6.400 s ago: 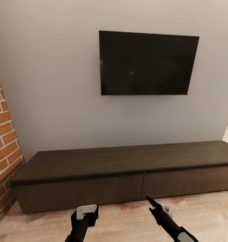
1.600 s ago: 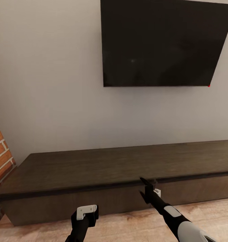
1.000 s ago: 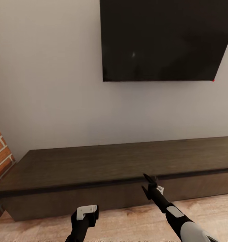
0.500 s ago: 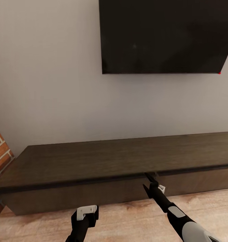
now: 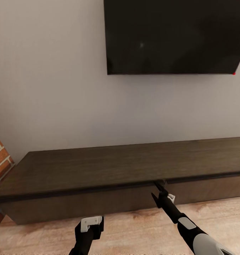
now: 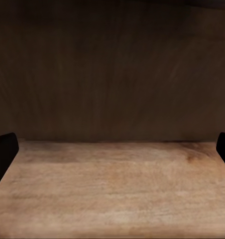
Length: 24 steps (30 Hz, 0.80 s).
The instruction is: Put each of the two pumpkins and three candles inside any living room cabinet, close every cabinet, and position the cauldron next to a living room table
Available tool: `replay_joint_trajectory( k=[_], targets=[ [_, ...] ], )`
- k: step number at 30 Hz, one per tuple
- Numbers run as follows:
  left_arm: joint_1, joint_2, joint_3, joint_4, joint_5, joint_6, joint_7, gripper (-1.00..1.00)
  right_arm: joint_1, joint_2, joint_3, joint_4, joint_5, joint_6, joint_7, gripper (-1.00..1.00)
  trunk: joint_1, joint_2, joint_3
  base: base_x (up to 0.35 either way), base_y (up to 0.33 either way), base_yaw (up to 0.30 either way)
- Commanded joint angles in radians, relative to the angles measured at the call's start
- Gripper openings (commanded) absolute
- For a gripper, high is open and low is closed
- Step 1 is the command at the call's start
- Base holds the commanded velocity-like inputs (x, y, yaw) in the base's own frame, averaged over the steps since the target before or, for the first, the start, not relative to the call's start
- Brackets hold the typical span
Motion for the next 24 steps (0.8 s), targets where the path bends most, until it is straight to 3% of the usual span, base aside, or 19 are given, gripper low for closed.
replay_joint_trajectory(
  k=[1, 10, 14, 24],
  targets=[
    [0.000, 0.000, -0.001, -0.002, 0.007, 0.004, 0.006, 1.00, 0.000, -0.001, 0.001, 0.000, -0.008, 0.008, 0.002, 1.00, 0.000, -0.001, -0.005, 0.000, 0.000, 0.000],
    [0.000, 0.000, -0.001, -0.002, 0.007, 0.004, 0.006, 1.00, 0.000, 0.000, 0.006, -0.003, -0.006, 0.008, 0.010, 1.00, 0.003, -0.002, -0.024, 0.000, 0.000, 0.000],
    [0.000, 0.000, -0.001, -0.002, 0.007, 0.004, 0.006, 1.00, 0.000, 0.000, 0.051, -0.005, -0.006, 0.008, 0.031, 1.00, 0.003, -0.002, -0.032, 0.000, 0.000, 0.000],
    [0.000, 0.000, -0.001, -0.003, 0.005, 0.003, 0.006, 1.00, 0.000, -0.002, 0.074, -0.008, -0.007, 0.008, 0.052, 1.00, 0.003, -0.002, -0.032, 0.000, 0.000, 0.000]
  ],
)
